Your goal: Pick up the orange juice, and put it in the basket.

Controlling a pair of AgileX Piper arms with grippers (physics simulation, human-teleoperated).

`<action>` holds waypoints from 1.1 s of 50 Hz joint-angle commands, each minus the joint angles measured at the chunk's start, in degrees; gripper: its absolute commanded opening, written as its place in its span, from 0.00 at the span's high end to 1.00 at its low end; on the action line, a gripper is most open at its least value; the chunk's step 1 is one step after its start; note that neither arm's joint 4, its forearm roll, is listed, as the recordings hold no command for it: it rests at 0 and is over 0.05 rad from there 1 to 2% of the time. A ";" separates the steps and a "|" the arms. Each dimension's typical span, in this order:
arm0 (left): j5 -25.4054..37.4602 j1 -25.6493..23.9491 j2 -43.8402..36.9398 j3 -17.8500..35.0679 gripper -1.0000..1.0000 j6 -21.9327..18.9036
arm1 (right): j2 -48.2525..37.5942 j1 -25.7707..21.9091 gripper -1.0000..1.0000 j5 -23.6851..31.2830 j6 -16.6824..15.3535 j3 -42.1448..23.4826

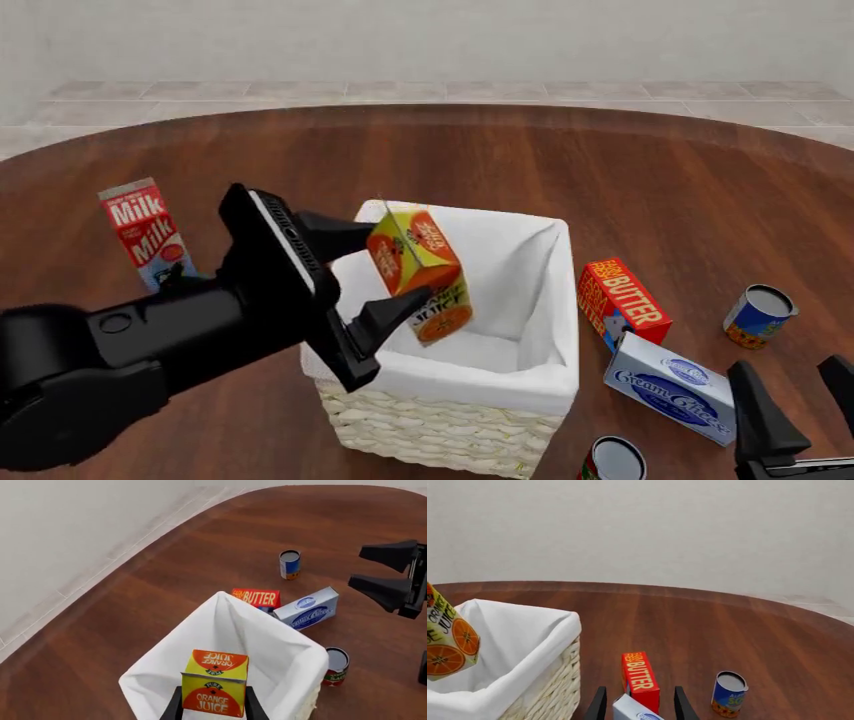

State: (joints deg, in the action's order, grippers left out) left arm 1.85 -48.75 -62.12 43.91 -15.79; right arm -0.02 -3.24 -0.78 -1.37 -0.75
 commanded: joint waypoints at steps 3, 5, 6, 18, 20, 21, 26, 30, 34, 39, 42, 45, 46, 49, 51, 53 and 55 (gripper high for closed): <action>0.76 0.45 -3.16 1.25 1.00 -0.75 | 0.00 -0.04 0.00 0.05 0.01 -0.04; 0.63 0.91 -3.68 1.43 1.00 -0.83 | 0.00 -0.07 0.00 0.06 0.03 -0.04; 0.63 0.72 -3.46 1.32 1.00 -0.82 | 0.00 -0.05 0.00 0.07 0.03 -0.06; 1.11 1.05 -5.47 1.40 1.00 -0.25 | 0.00 -0.19 0.00 -0.01 -0.27 -0.03; 0.97 1.21 -5.86 1.35 1.00 -0.45 | 0.00 -0.20 0.00 -0.03 -0.26 -0.04; 1.11 0.95 -5.93 1.06 1.00 -0.46 | 0.00 -0.18 0.00 -0.03 -0.31 -0.03; 0.91 1.06 -6.89 0.47 1.00 -0.17 | 0.00 -0.23 0.00 -0.07 -0.30 -0.06; 0.53 1.12 -7.27 0.05 1.00 -0.20 | 0.00 -0.21 0.00 -0.10 -0.32 -0.03; 0.45 1.02 -7.50 -0.17 1.00 -0.13 | 0.00 -0.25 0.00 -0.12 -0.33 -0.01; 0.41 1.31 -8.05 0.11 1.00 0.02 | 0.00 -0.21 0.00 -0.12 -0.33 0.01; 0.20 2.26 -8.90 0.73 1.00 -0.18 | 0.00 -0.20 0.00 -0.16 -0.33 0.02; 0.27 2.03 -8.55 0.44 0.00 -0.36 | 0.00 -0.23 0.00 -0.17 -0.33 0.00; 0.27 2.04 -8.55 0.41 0.00 -0.34 | 0.00 -0.23 0.00 -0.18 -0.34 -0.01; 0.15 2.16 -8.43 0.35 0.00 -0.32 | 0.00 -0.25 0.00 -0.22 -0.36 -0.03; 0.18 2.10 -8.32 0.32 0.00 -0.27 | 0.00 -0.27 0.00 -0.24 -0.37 0.00; 0.31 2.08 -8.26 0.38 0.00 -0.23 | 0.00 -0.26 0.00 -0.27 -0.38 0.01; 0.43 2.02 -8.04 0.41 0.00 -0.28 | 0.00 -0.26 0.00 -0.29 -0.40 0.01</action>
State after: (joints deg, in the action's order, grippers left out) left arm 2.18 -46.84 -70.25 44.29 -15.73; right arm -0.02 -3.48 -0.98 -1.73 -0.75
